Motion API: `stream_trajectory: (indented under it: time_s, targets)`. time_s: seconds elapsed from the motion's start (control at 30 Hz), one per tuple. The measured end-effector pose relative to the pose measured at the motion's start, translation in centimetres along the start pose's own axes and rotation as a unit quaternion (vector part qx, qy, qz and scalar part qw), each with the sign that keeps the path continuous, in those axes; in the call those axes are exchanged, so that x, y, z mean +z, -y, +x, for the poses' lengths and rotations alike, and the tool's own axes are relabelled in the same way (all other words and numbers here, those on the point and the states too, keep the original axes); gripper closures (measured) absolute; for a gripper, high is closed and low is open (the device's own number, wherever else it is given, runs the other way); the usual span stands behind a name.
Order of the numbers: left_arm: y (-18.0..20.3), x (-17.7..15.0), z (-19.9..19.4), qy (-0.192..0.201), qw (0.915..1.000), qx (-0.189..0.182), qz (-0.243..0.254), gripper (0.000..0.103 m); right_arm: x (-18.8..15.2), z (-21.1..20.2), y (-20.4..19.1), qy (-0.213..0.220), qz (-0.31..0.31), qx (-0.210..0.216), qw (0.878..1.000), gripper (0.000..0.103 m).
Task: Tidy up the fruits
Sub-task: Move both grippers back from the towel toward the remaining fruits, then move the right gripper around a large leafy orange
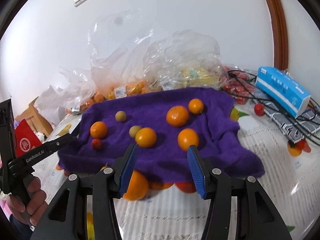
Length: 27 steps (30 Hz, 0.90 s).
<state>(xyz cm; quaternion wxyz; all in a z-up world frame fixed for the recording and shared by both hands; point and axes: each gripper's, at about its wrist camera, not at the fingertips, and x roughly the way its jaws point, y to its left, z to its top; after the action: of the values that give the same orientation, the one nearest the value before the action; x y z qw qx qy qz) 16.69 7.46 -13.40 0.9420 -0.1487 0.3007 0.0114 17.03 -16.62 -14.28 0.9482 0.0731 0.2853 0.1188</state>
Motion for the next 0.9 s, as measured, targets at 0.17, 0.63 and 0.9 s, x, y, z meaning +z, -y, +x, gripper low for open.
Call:
stream_trajectory:
  time_s: [0.17,0.63,0.9]
  targets:
    - [-0.3,-0.8,-1.2,0.003,1.0,0.001,0.001,0.061,-0.9,0.0,-1.0,-0.017,-0.009,0.016,1.0,0.051]
    - [-0.1,-1.4,-1.8,-0.003,0.9999,-0.007,0.007,0.061,-2.5,2.4,-3.5,-0.083,-0.069,0.017,0.994,0.048]
    - [0.2,-1.5,-1.4,-0.012,0.9998,-0.014,0.01,0.061,-2.9,3.7,-4.0,-0.117,-0.08,0.009,0.99,0.045]
